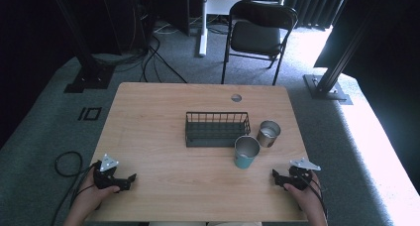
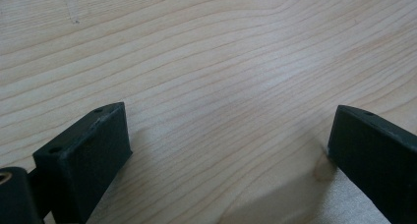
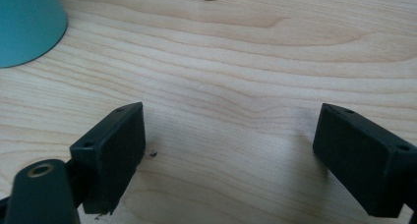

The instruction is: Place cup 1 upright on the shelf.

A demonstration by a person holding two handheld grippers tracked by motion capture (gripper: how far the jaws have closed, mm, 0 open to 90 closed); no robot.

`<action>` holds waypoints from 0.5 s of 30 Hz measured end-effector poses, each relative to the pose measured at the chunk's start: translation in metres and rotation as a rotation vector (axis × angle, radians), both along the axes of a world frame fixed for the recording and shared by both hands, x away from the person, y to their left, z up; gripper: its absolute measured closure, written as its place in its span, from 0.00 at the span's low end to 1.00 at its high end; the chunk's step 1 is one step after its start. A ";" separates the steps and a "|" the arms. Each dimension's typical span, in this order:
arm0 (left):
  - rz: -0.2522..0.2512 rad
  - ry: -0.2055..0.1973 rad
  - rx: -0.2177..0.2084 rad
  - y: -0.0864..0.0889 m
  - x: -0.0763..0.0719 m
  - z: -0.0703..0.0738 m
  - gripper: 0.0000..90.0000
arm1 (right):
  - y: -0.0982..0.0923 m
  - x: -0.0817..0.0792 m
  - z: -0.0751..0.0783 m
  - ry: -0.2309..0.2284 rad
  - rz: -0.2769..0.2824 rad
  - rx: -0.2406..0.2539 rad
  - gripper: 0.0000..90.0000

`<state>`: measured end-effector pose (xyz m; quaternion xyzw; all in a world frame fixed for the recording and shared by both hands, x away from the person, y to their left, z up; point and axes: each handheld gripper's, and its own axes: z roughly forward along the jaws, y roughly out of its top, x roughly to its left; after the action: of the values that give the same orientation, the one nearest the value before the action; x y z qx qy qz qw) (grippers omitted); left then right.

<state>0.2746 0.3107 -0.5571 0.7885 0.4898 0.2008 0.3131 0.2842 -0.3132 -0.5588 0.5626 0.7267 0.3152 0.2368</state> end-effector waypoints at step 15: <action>-0.022 -0.001 0.002 -0.002 0.000 0.000 0.03 | 0.000 0.000 0.000 0.000 0.000 0.000 0.13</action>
<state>0.2742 0.3092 -0.5571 0.7940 0.4807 0.1983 0.3150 0.2842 -0.3132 -0.5588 0.5626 0.7267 0.3152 0.2367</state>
